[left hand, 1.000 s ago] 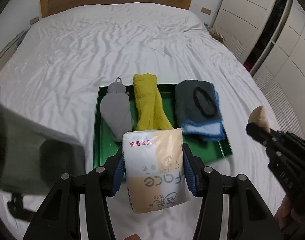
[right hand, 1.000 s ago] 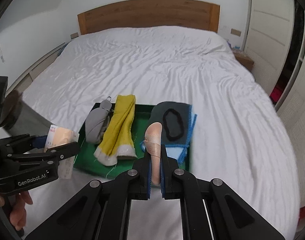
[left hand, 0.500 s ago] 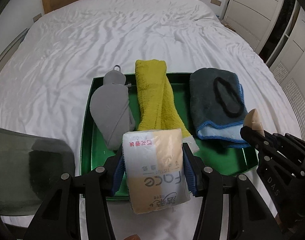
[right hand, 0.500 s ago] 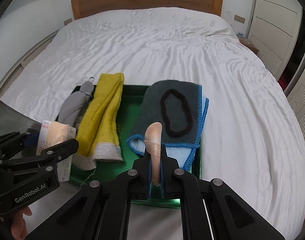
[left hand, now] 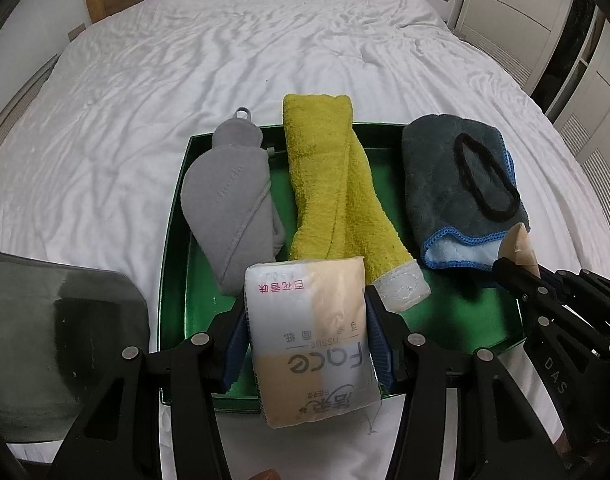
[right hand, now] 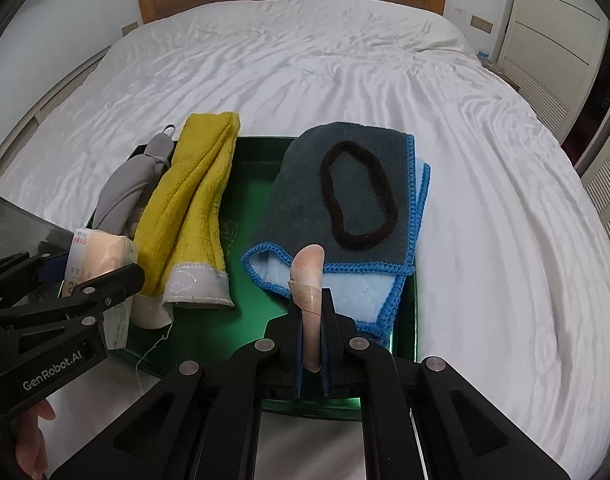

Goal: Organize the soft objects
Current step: 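Lower the tissue pack with the left tool while the right tool lowers and releases the sponge, then lower the tissue pack onto the tray and open the left tool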

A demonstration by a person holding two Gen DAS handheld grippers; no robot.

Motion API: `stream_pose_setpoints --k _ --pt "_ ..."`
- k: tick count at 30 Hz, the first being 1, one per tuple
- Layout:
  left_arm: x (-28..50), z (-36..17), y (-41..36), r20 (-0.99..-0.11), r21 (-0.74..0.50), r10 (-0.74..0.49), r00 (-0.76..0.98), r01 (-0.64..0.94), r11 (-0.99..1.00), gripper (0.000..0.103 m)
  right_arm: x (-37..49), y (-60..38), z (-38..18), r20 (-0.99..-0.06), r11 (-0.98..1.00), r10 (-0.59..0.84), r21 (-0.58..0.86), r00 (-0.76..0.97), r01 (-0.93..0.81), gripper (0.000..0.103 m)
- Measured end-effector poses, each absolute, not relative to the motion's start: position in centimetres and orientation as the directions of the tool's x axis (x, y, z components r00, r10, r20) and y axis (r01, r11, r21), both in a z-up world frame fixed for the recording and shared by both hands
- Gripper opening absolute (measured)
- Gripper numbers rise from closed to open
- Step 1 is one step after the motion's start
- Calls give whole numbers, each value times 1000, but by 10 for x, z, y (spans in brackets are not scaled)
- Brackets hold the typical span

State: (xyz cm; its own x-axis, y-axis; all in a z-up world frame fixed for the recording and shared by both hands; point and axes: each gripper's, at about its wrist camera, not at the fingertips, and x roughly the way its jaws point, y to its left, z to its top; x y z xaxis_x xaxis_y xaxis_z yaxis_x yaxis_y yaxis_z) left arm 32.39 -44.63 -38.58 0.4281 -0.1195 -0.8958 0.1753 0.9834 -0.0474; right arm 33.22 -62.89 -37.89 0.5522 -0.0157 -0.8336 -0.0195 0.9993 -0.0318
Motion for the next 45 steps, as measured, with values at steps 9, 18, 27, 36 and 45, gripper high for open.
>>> stream_pose_setpoints --k 9,18,27,36,45 --pt "325 -398 -446 -904 -37 -107 414 174 984 46 331 -626 -388 -839 998 -27 -52 544 -30 7" --pt "325 -401 -449 -905 -32 -103 413 176 984 46 335 -626 -393 -841 998 -33 -58 539 -29 7" --pt "328 -405 -449 -909 -27 -97 406 176 984 47 341 -626 -397 -850 998 -28 -51 526 -30 10" --pt "330 -405 -449 -909 -29 -99 406 176 984 47 342 -625 -397 -852 999 -11 -34 524 -34 21" --pt "331 -401 -447 -905 -33 -102 412 172 985 47 337 -623 -390 -844 999 -3 -25 536 -33 33"
